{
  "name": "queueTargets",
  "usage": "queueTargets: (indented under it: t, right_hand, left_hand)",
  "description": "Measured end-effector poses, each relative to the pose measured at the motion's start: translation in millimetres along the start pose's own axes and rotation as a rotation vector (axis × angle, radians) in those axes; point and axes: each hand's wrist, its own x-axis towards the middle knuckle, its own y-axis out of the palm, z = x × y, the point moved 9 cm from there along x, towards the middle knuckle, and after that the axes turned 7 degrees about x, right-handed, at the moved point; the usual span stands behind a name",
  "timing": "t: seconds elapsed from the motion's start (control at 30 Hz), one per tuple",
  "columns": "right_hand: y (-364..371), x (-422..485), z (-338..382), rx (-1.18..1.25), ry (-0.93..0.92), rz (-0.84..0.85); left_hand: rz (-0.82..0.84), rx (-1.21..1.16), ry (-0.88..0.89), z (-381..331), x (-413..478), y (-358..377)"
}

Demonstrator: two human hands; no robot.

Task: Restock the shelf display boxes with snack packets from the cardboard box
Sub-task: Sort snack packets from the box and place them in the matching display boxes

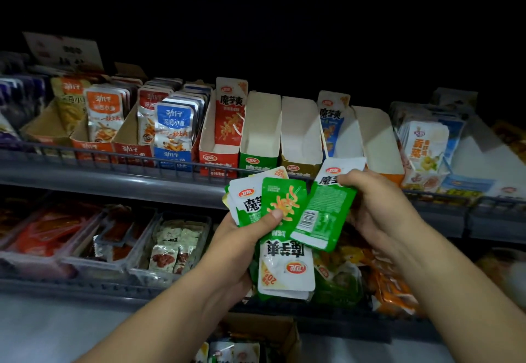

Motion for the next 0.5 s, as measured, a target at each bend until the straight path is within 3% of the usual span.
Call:
queueTargets:
  t: [0.17, 0.3, 0.5]
  right_hand:
    - [7.2, -5.9, -8.6, 0.26, 0.101, 0.101]
    - [7.8, -8.9, -20.3, 0.232, 0.154, 0.079]
    - [26.8, -10.4, 0.1, 0.107, -0.045, 0.173]
  left_hand:
    - [-0.01, -0.041, -0.03, 1.4, -3.8, -2.4]
    - [-0.008, -0.044, -0.03, 2.3, -5.9, -2.9]
    - [-0.003, -0.029, -0.01, -2.7, -7.9, -12.2]
